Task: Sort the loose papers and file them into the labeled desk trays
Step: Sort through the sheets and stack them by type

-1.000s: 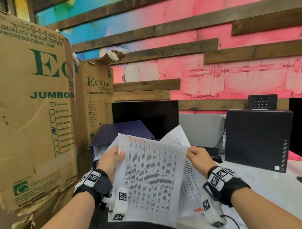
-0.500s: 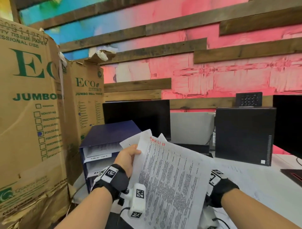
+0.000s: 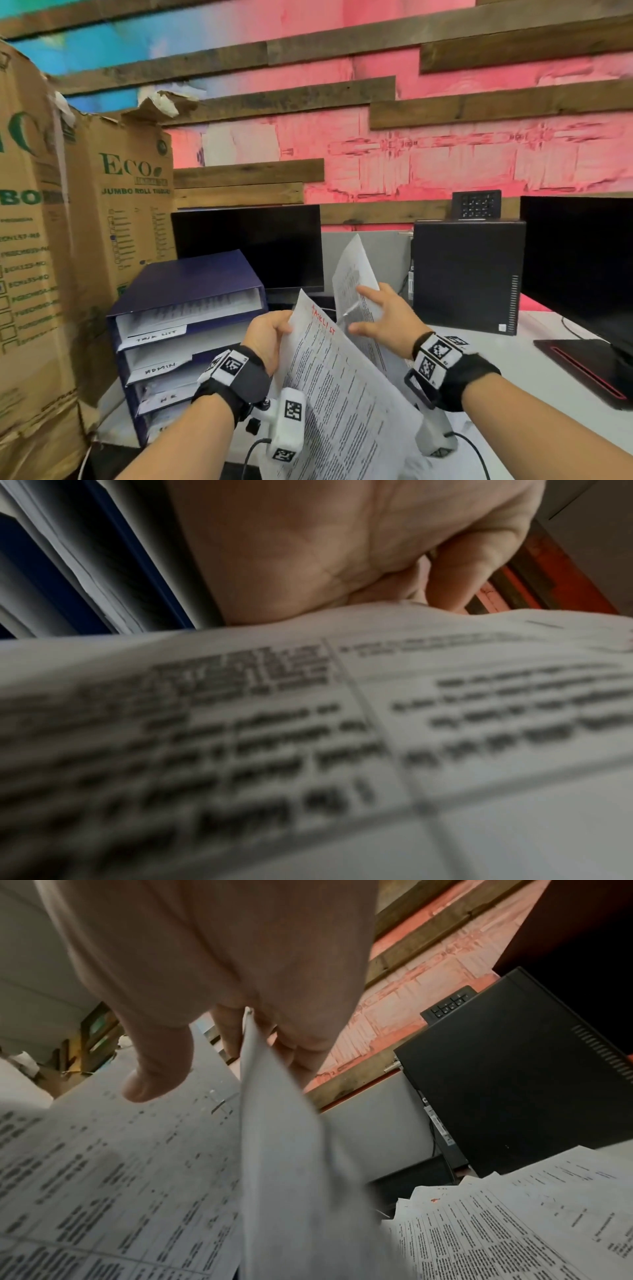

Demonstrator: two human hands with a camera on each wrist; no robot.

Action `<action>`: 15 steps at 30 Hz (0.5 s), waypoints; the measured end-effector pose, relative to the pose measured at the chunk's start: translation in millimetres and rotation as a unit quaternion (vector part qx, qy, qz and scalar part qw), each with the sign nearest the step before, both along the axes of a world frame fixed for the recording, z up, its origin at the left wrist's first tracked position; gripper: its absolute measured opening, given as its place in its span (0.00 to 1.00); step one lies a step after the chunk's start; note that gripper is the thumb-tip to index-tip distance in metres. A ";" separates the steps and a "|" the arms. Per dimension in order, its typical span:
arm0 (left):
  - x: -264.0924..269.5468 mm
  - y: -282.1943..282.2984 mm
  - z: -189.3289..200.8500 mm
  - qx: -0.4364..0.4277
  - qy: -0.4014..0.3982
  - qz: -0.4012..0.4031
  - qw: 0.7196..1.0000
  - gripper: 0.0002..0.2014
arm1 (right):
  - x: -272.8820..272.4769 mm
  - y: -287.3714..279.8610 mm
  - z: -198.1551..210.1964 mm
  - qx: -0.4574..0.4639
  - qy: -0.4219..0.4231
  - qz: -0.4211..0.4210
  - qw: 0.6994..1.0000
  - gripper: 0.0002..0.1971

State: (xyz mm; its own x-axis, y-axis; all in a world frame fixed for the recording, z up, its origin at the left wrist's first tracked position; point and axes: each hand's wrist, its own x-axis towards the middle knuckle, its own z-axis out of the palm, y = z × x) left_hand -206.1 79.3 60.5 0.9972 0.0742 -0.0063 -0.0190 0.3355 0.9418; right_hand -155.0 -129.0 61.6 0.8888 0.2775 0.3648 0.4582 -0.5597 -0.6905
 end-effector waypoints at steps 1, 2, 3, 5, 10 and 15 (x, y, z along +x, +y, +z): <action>1.1 -0.3 -1.5 0.010 -0.001 0.003 1.000 0.28 | 0.0 0.4 -0.7 -0.009 0.000 0.011 1.000 0.41; 1.4 -0.5 -2.6 0.017 -0.001 0.001 1.000 0.27 | -0.3 1.4 -1.4 -0.019 -0.008 0.023 1.000 0.41; 0.9 0.1 -3.2 0.022 0.001 -0.002 1.000 0.24 | -1.1 2.4 -1.4 -0.026 -0.016 0.033 0.999 0.39; -0.3 2.9 -4.0 0.032 0.007 -0.006 0.999 0.21 | 0.1 4.3 -1.6 -0.030 -0.030 0.043 0.998 0.32; -3.4 12.7 -3.6 0.081 0.004 0.024 0.996 0.20 | 9.7 16.5 -3.3 -0.035 -0.059 0.014 0.998 0.06; -10.4 28.6 5.5 0.101 -0.004 0.057 0.993 0.24 | 16.8 34.8 -8.2 -0.043 -0.021 -0.004 0.999 0.11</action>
State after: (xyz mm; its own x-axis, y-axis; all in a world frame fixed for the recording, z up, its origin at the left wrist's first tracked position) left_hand -216.4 107.9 66.0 0.9824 0.1849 0.0278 -0.0532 0.1342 0.9895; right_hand -138.2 -94.2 53.4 0.8754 0.3029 0.3767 0.4812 -0.6193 -0.6204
